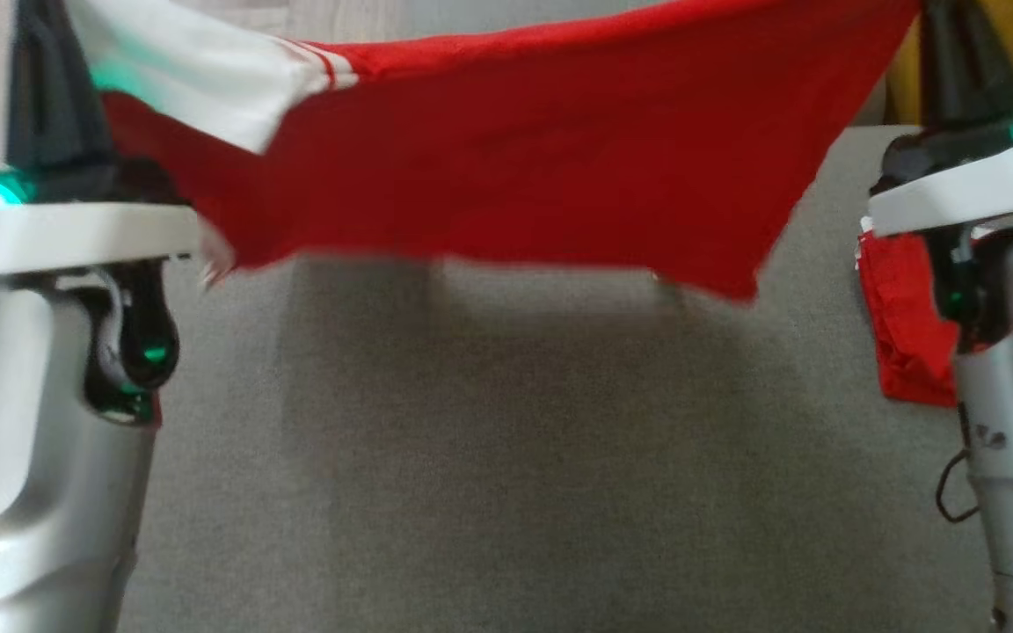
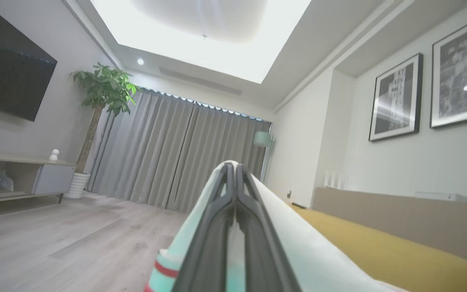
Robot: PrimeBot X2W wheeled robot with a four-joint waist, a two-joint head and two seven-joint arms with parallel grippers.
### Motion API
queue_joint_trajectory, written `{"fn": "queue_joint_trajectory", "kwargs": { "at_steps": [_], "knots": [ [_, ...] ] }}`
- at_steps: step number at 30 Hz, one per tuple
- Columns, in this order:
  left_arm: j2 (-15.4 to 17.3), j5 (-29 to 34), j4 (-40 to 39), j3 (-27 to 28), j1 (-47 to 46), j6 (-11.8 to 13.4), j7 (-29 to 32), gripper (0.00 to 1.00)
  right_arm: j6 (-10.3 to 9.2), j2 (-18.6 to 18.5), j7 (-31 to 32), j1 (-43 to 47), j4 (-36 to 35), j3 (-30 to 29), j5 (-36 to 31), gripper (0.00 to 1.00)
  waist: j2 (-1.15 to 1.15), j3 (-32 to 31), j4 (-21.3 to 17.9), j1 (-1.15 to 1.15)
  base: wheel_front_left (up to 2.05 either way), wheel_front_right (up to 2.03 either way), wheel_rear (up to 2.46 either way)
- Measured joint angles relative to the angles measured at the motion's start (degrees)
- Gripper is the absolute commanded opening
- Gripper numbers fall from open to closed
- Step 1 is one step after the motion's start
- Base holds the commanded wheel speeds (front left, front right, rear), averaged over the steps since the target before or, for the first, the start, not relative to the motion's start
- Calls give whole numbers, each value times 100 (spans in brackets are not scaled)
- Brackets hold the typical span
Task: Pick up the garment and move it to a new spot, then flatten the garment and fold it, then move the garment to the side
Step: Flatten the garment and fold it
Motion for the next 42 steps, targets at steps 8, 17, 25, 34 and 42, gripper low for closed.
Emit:
{"fn": "queue_joint_trajectory", "kwargs": {
  "at_steps": [8, 17, 25, 34, 42],
  "knots": [
    [90, -290, -1463, 201, -12, 268, 610, 0, -1, 21, 705, 458, -1586, -434, -11, 0, 0, -126, 35, 0, 0, 0, 0],
    [670, -456, -1384, 300, -633, 191, 1507, 0, -1, 160, 1642, 405, -2118, -559, -76, 0, 0, 398, 46, 0, 0, 0, 0],
    [904, -274, 1101, 247, -3009, -354, 1411, 0, -1, -48, 1403, -2512, 229, 27, -32, 0, 0, 1438, -10, 3, 0, 0, 0],
    [595, -11, 3435, 196, -5090, -748, 338, 0, 0, 237, -99, -4784, 2991, -514, -575, 0, -1, 2350, 7, 4, 0, 0, 0],
    [280, 160, 4665, -296, -4690, -1349, -377, 0, 0, 314, -668, -4438, 4580, -257, -931, 0, 0, 2320, 245, 0, 0, 0, 0]
  ]
}}
